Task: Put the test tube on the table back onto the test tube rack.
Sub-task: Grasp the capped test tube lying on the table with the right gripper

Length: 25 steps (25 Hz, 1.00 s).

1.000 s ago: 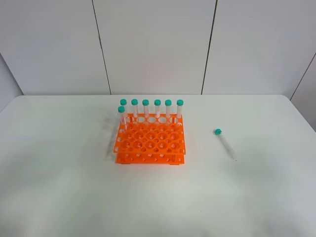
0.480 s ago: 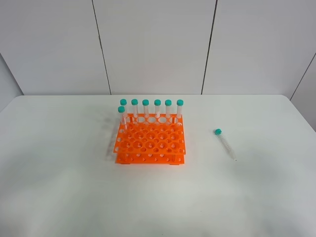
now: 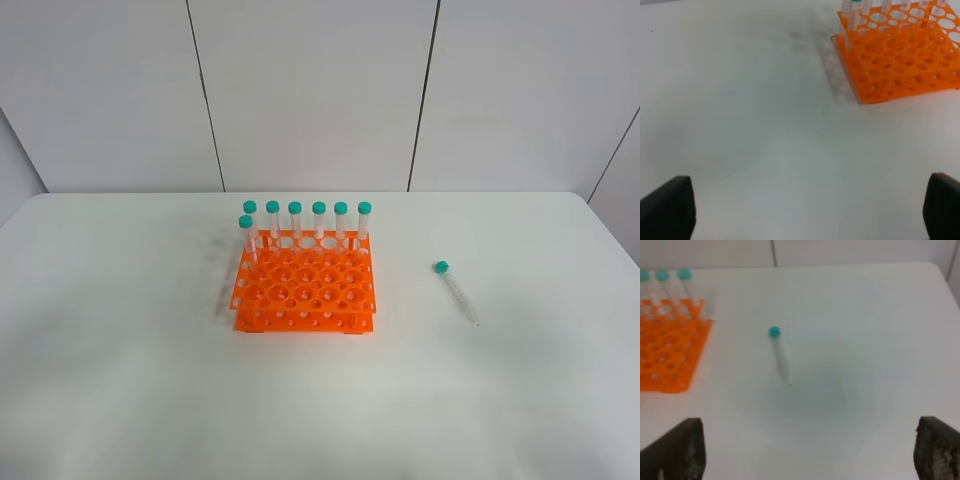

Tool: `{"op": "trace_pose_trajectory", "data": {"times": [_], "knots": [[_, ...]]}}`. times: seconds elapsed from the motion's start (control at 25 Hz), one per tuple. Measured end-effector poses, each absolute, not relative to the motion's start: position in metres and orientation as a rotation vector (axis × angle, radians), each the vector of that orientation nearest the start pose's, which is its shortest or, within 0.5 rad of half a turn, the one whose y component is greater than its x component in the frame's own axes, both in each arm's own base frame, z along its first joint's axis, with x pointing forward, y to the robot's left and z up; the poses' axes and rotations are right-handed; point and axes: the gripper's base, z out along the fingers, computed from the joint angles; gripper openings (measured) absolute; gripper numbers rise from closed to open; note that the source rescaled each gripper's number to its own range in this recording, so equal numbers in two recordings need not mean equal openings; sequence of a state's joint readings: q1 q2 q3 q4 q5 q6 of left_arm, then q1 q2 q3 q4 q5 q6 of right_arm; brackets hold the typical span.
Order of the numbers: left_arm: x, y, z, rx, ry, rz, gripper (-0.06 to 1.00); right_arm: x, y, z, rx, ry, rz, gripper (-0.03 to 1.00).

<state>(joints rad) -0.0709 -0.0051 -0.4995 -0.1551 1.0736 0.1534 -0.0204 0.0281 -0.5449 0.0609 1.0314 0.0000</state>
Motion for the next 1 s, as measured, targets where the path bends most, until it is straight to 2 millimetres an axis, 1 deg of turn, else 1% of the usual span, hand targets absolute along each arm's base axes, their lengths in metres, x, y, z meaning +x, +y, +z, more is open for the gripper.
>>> {"op": "trace_pose_trajectory", "data": {"times": [0.12,0.28,0.4,0.56,0.68,0.84,1.0], "knots": [[-0.008,-0.012,0.277,0.238,2.032,-0.134,1.00,0.007,0.009,0.306,-0.016,2.043,0.106,1.00],[-0.008,-0.012,0.277,0.238,2.032,-0.134,1.00,0.030,0.012,0.321,-0.111,2.125,0.109,0.98],[-0.008,-0.012,0.277,0.238,2.032,-0.134,1.00,0.052,0.012,0.331,-0.169,2.170,0.095,0.96],[-0.008,-0.012,0.277,0.238,2.032,-0.134,1.00,0.084,0.012,0.337,-0.245,2.250,0.070,0.95],[-0.008,-0.012,0.277,0.238,2.032,-0.134,1.00,0.116,0.011,0.333,-0.283,2.344,0.073,0.95],[-0.008,-0.012,0.277,0.238,2.032,-0.134,1.00,0.161,0.012,0.328,-0.282,2.457,0.115,0.95],[-0.008,-0.012,0.277,0.238,2.032,-0.134,1.00,0.216,0.011,0.315,-0.281,2.584,0.147,0.93]]}}
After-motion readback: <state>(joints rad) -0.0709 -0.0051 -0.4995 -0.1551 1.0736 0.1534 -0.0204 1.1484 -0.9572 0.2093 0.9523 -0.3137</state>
